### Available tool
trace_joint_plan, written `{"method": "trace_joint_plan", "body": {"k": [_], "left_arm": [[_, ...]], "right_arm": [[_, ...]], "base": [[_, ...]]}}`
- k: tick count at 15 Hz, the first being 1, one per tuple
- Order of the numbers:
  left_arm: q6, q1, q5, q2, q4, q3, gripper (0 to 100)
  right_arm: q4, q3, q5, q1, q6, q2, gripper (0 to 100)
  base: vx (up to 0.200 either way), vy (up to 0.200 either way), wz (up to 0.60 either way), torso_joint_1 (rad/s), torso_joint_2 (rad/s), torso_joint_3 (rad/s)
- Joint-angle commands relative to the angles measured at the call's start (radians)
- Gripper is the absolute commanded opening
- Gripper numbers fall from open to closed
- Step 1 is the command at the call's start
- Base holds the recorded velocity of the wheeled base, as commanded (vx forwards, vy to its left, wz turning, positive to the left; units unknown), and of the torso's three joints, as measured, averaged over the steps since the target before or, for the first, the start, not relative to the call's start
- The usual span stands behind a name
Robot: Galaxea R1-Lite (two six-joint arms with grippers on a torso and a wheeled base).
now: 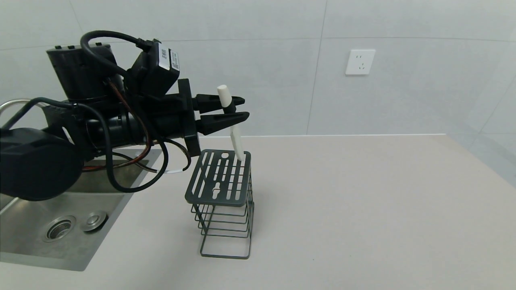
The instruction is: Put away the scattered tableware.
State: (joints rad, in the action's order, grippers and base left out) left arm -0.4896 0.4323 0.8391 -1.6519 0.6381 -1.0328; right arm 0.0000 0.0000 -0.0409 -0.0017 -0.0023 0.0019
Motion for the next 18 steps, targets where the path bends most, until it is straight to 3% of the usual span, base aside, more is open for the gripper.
{"method": "trace_joint_plan", "body": {"k": [1,6,18], "left_arm": [[0.0,0.005,0.0,0.0,0.0,0.002,0],[0.0,0.006,-0.031,0.007,0.006,0.057,0],[0.022,0.031,-0.054,-0.032,0.011,0.057,0]], "right_arm": [[0.0,0.0,-0.001,0.0,-0.001,0.0,0],[0.0,0.0,-0.001,0.0,-0.001,0.0,0],[0.0,0.0,-0.001,0.0,-0.001,0.0,0]], "base": [[0.0,0.0,0.0,0.0,0.0,0.0],[0.0,0.0,0.0,0.0,0.0,0.0],[0.0,0.0,0.0,0.0,0.0,0.0]]}}
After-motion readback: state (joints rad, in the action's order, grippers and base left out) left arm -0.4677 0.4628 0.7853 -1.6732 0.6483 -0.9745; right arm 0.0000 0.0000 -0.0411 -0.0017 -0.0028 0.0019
